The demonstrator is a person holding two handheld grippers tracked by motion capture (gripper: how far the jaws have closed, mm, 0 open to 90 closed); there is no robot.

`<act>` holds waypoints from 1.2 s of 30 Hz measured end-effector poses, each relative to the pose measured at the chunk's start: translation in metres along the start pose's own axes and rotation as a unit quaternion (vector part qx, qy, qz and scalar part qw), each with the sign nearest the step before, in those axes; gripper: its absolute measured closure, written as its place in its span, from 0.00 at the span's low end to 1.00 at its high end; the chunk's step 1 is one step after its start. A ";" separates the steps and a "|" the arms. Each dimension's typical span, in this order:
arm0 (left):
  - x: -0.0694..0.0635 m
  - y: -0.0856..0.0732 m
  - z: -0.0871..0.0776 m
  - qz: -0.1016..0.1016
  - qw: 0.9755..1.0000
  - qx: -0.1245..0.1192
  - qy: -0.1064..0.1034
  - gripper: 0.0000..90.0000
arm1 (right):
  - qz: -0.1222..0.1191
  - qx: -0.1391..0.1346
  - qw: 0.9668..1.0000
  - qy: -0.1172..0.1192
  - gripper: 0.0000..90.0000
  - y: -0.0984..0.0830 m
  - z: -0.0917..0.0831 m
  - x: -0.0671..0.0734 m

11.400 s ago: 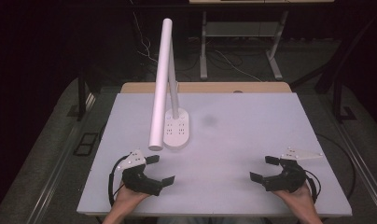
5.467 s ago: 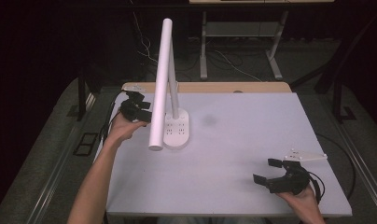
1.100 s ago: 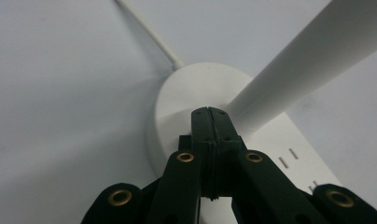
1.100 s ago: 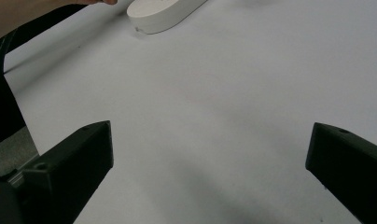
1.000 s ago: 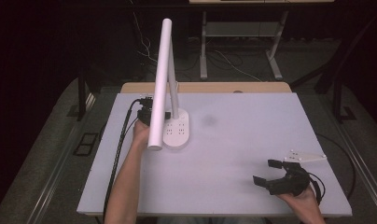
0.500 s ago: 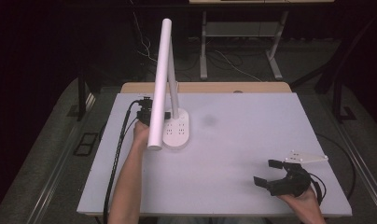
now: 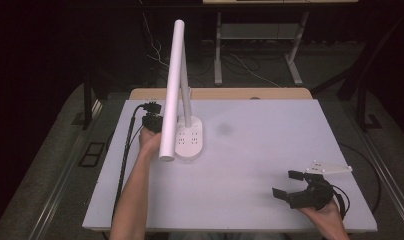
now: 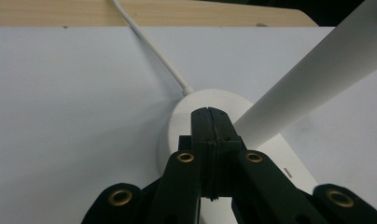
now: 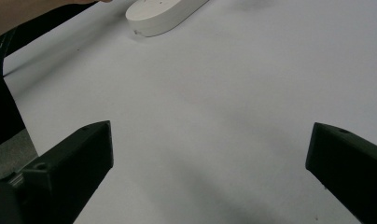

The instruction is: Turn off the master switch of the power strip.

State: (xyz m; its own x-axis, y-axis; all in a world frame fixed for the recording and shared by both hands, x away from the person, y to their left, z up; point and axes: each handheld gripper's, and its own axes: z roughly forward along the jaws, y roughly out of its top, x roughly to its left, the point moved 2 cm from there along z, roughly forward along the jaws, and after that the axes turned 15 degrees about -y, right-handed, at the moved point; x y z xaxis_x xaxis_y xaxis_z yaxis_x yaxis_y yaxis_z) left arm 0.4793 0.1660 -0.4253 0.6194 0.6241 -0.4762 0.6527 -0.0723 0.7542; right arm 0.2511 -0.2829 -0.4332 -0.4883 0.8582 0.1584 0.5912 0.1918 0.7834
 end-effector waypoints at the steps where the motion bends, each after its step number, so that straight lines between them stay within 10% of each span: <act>1: -0.001 0.001 -0.003 0.001 1.000 -0.005 -0.002 1.00 | 0.000 0.000 1.000 0.000 0.00 0.000 0.000 0.000; 28: -0.026 0.009 -0.078 0.027 0.999 -0.041 0.004 0.93 | -0.002 0.002 1.000 -0.001 0.00 0.000 0.002 0.001; 36: -0.034 0.001 -0.094 0.019 0.999 -0.048 -0.010 0.55 | -0.004 0.002 1.000 0.000 0.00 0.000 0.002 0.001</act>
State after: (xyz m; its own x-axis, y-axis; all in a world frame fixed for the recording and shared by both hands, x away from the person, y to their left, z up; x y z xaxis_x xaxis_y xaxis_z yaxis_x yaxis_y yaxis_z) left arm 0.4173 0.2178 -0.3659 0.6522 0.6060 -0.4555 0.5849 -0.0200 0.8109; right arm 0.2520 -0.2808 -0.4340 -0.4924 0.8568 0.1528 0.5898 0.1994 0.7825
